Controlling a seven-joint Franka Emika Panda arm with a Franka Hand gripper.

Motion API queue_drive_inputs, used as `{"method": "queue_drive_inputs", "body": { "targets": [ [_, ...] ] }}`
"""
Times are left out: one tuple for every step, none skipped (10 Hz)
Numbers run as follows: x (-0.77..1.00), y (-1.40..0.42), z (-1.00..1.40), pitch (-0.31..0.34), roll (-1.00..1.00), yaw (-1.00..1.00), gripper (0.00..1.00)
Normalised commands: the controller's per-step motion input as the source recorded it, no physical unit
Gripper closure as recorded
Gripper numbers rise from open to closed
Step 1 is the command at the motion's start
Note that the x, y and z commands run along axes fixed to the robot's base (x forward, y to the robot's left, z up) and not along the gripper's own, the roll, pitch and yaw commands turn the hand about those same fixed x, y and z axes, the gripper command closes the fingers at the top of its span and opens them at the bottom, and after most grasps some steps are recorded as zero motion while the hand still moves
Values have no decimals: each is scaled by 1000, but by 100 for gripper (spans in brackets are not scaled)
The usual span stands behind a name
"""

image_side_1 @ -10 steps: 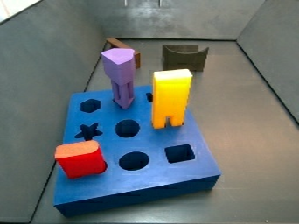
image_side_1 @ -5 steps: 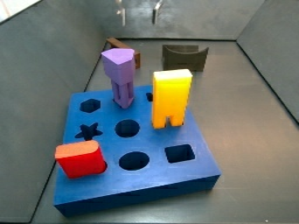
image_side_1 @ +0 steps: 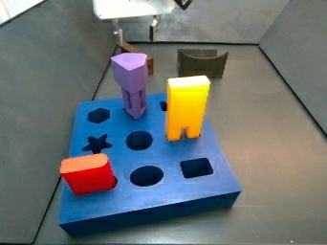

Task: Pick up the arch object. Move up. Place the arch object on the fixture. Regrasp the arch object. Move to above the board. Insert the arch object.
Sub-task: Pick up the arch object.

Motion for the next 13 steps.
{"method": "queue_drive_inputs", "body": {
  "targets": [
    [191, 214, -1000, 0, 13, 174, 0],
    [40, 160, -1000, -14, 29, 174, 0],
    [0, 120, -1000, -16, 19, 180, 0],
    [-94, 34, -1000, -21, 36, 180, 0],
    [-149, 23, -1000, -26, 39, 200, 0],
    [-206, 0, -1000, -29, 46, 203, 0],
    [-194, 0, -1000, -34, 49, 197, 0],
    [-189, 0, -1000, -43, 50, 180, 0],
    [-174, 0, -1000, -90, 46, 191, 0],
    [-206, 0, -1000, -111, 43, 171, 0],
    [-103, 0, -883, -93, 0, 177, 0],
    [0, -43, 0, 0, 63, 0, 0],
    [0, 0, 0, 23, 0, 0, 0]
  ]
}}
